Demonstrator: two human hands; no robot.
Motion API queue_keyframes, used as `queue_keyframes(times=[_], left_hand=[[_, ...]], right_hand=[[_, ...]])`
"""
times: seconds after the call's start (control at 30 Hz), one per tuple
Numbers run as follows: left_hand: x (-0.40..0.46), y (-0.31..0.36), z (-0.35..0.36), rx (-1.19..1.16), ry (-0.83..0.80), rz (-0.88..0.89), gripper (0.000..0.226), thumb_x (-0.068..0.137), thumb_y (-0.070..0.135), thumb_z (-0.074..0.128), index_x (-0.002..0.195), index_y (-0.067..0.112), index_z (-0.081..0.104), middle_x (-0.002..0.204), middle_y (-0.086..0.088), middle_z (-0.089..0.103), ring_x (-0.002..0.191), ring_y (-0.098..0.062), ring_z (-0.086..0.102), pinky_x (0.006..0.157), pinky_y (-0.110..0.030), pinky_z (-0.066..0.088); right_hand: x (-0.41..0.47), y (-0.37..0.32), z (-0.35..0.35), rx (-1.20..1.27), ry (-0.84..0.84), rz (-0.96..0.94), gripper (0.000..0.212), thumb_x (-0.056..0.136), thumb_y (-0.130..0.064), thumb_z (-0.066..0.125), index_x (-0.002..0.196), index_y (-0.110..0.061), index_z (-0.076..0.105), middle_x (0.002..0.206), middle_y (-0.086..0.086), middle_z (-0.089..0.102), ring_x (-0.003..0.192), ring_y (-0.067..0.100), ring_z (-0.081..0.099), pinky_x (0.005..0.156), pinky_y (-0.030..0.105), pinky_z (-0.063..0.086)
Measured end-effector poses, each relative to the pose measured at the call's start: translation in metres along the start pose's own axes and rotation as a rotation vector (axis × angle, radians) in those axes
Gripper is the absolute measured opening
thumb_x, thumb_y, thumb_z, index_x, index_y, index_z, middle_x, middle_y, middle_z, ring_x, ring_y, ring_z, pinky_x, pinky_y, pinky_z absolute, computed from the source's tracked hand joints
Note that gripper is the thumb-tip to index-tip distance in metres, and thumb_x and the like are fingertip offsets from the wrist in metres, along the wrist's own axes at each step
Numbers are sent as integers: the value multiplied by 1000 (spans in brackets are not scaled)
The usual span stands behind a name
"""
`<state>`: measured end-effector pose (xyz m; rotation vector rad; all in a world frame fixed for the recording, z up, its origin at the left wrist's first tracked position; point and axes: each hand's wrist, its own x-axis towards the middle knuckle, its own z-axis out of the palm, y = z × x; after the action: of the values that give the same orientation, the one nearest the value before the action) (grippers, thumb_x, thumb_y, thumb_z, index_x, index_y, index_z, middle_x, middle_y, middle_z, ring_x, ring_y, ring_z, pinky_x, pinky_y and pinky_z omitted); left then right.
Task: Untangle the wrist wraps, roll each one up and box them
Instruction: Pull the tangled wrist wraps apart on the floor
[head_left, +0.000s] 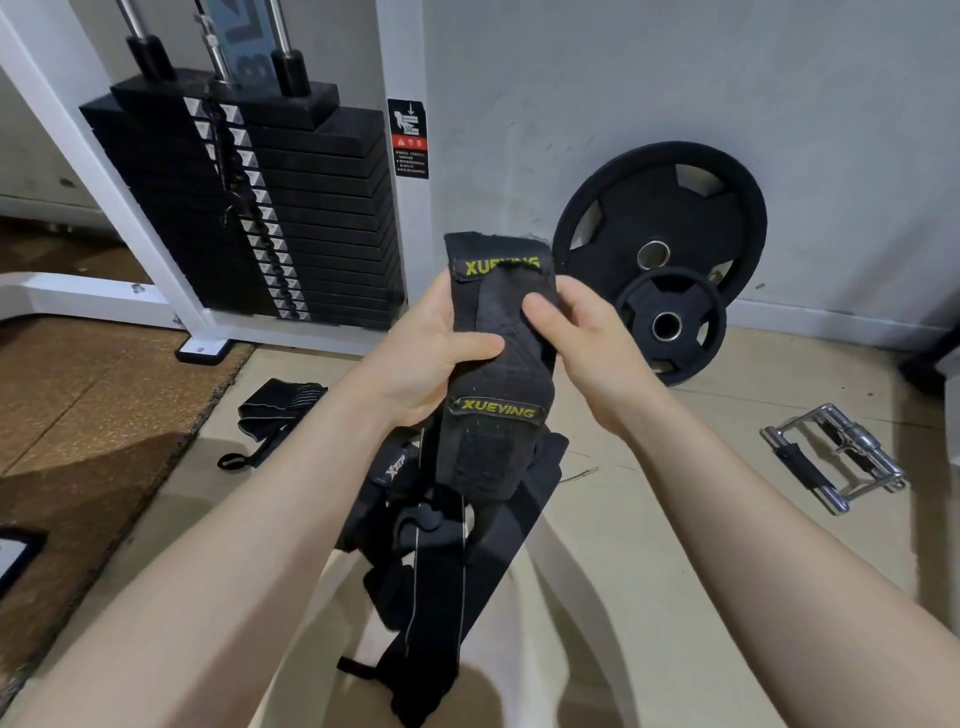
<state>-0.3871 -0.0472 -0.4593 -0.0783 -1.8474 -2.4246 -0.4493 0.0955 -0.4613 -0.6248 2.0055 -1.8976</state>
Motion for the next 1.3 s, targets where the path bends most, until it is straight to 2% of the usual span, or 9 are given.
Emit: queue_keyframes(times=[0.2,0.43,0.5,0.63,0.7,0.77,0.93,1.1,1.3], left_hand=[[2,3,1,71,-46,-81,66,81,-27,46,133,13,40,124,-12,60,111,-23,62,83,-33,55],[4,-1,12,151,13,-117,56,83,-13,62,128,16,44,117,-5,64,105,-15,65,80,-27,56],[7,0,17,137,71,-82,55,83,-13,61,130,11,45,118,-9,64,106,-19,64,84,-31,56],[21,11,18,14,195,-8,46,85,-14,57,125,8,49,106,-9,66,95,-21,67,80,-35,57],[28,15,14,33,240,17,39,84,-15,57,118,5,54,100,-9,67,91,-20,68,78,-35,57],[33,14,14,59,274,32,35,83,-16,57,112,3,57,97,-9,69,88,-19,69,76,-34,57],[41,-13,31,-290,310,-38,37,90,-1,57,126,2,51,112,-16,66,99,-28,67,82,-43,57],[26,-87,82,-538,111,-429,38,82,29,59,110,4,65,107,-17,69,93,-27,69,91,-41,52],[37,-164,142,-411,66,-495,38,93,3,53,130,7,51,111,-17,67,91,-30,69,83,-44,57]], right_hand=[[7,-7,-11,-140,128,-106,14,89,-14,63,83,-22,54,84,4,55,79,17,50,74,34,45],[22,-13,-20,-128,61,-61,20,82,-14,72,76,-2,57,71,9,55,70,17,52,70,31,46],[22,-10,-18,6,46,17,18,89,-24,65,84,-7,60,82,6,65,78,15,61,76,32,49],[8,8,-27,260,-325,338,72,78,-70,41,127,-19,56,126,3,64,116,19,60,102,39,46],[-1,16,-34,228,-451,379,59,78,-60,59,120,-19,59,118,2,67,110,18,64,100,37,48],[-4,17,-40,235,-527,362,47,72,-26,77,114,-13,61,108,4,71,100,19,68,87,31,55],[-11,14,-59,306,-397,357,35,79,-10,56,113,-8,59,102,6,72,93,17,69,81,27,56],[-44,40,-100,233,-172,518,30,91,-10,55,121,-6,58,117,12,66,99,23,66,88,32,54],[-98,90,-171,433,-41,764,40,71,-32,65,102,-9,72,100,10,72,86,21,71,82,33,55]])
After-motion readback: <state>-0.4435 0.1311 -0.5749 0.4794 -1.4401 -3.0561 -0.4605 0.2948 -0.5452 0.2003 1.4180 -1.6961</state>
